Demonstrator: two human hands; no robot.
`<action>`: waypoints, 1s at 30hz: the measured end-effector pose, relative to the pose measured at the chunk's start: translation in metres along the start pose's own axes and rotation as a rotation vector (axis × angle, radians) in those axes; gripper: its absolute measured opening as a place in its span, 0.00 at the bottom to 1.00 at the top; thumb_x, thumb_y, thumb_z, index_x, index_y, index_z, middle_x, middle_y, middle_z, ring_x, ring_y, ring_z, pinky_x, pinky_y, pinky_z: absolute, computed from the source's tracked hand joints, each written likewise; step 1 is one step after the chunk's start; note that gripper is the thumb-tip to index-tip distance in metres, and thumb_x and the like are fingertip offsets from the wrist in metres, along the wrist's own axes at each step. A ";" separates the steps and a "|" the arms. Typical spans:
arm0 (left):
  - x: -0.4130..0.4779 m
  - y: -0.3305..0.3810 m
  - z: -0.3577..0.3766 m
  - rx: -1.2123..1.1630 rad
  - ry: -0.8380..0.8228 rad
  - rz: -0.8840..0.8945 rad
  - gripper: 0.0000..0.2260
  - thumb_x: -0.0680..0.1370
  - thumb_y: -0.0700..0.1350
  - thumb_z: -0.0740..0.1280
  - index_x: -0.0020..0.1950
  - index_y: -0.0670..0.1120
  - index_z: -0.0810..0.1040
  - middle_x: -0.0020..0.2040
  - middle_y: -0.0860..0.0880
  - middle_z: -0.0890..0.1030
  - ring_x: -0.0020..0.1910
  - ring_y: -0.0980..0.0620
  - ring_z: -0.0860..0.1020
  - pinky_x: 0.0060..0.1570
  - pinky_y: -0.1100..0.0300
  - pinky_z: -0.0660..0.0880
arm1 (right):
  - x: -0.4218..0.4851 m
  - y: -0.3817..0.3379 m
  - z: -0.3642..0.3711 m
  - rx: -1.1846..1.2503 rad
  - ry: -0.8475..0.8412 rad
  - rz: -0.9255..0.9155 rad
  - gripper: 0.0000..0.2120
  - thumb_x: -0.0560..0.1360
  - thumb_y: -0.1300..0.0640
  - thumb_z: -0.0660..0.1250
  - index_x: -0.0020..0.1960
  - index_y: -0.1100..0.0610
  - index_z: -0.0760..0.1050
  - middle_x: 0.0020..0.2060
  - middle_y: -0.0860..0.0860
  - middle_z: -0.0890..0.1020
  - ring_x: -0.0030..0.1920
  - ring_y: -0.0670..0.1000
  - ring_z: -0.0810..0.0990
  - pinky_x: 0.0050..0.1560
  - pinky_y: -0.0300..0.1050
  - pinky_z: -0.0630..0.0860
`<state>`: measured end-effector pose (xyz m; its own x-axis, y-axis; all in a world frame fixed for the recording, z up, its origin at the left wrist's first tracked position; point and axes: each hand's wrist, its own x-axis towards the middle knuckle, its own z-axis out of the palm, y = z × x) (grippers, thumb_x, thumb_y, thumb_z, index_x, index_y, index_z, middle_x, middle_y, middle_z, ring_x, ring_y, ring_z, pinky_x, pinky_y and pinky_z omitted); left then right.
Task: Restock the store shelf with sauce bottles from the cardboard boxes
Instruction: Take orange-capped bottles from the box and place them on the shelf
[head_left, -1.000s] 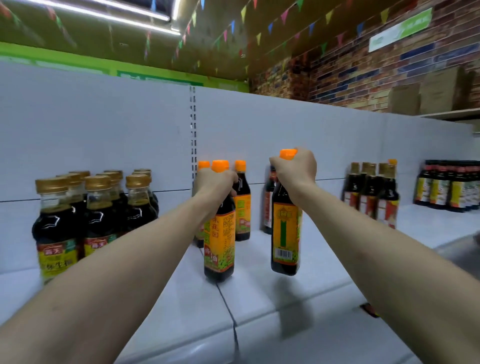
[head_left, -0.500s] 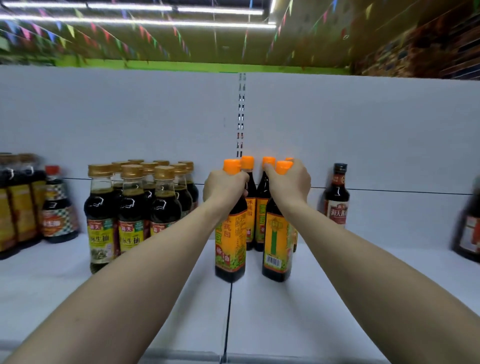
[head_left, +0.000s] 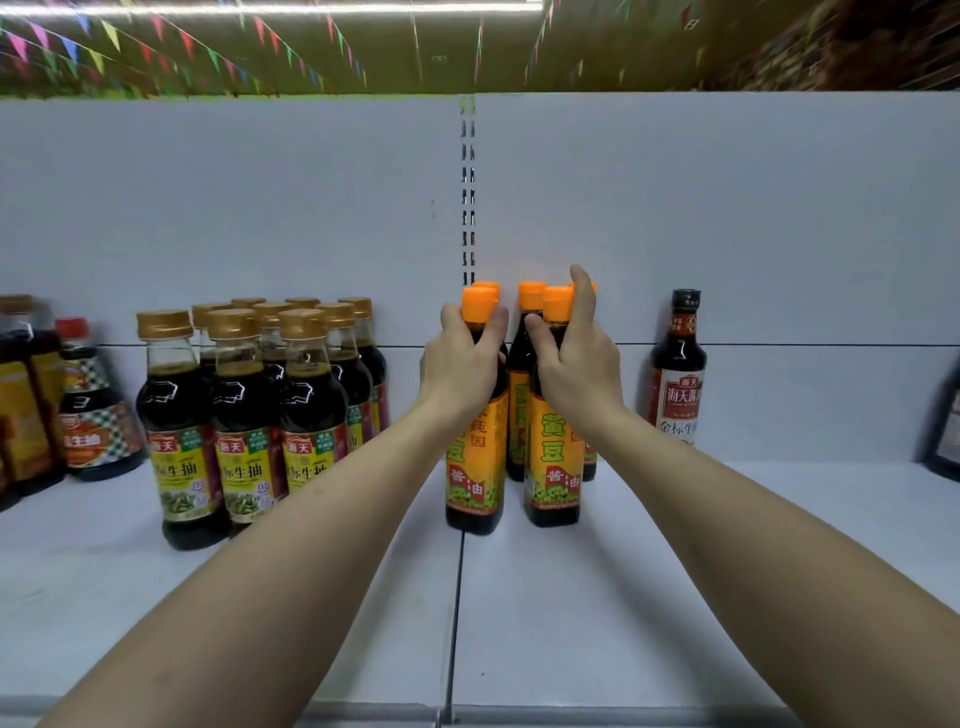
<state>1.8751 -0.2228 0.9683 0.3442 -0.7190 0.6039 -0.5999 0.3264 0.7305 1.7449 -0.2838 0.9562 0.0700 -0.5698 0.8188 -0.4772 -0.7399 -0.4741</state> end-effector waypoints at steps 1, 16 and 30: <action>0.000 -0.002 0.000 -0.001 -0.007 0.012 0.22 0.84 0.65 0.54 0.61 0.47 0.68 0.47 0.47 0.83 0.48 0.46 0.81 0.53 0.44 0.77 | -0.001 0.001 0.003 0.027 0.025 -0.010 0.27 0.86 0.43 0.55 0.81 0.49 0.53 0.54 0.56 0.81 0.51 0.56 0.80 0.48 0.49 0.71; 0.011 -0.029 0.027 0.132 0.040 0.104 0.19 0.86 0.60 0.52 0.66 0.47 0.69 0.57 0.44 0.74 0.56 0.46 0.71 0.57 0.50 0.69 | 0.006 0.008 0.023 0.074 0.153 -0.022 0.18 0.85 0.44 0.52 0.71 0.50 0.65 0.46 0.46 0.76 0.49 0.55 0.77 0.50 0.59 0.77; 0.024 -0.034 0.032 0.181 0.045 0.071 0.21 0.85 0.61 0.52 0.69 0.48 0.67 0.57 0.46 0.71 0.60 0.45 0.71 0.61 0.47 0.71 | 0.012 0.014 0.038 0.017 0.166 0.000 0.21 0.84 0.44 0.51 0.73 0.51 0.66 0.52 0.50 0.77 0.52 0.52 0.71 0.49 0.48 0.67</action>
<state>1.8806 -0.2711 0.9473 0.3265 -0.6684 0.6683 -0.7423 0.2564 0.6191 1.7719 -0.3143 0.9471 -0.0766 -0.5040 0.8603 -0.4618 -0.7468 -0.4786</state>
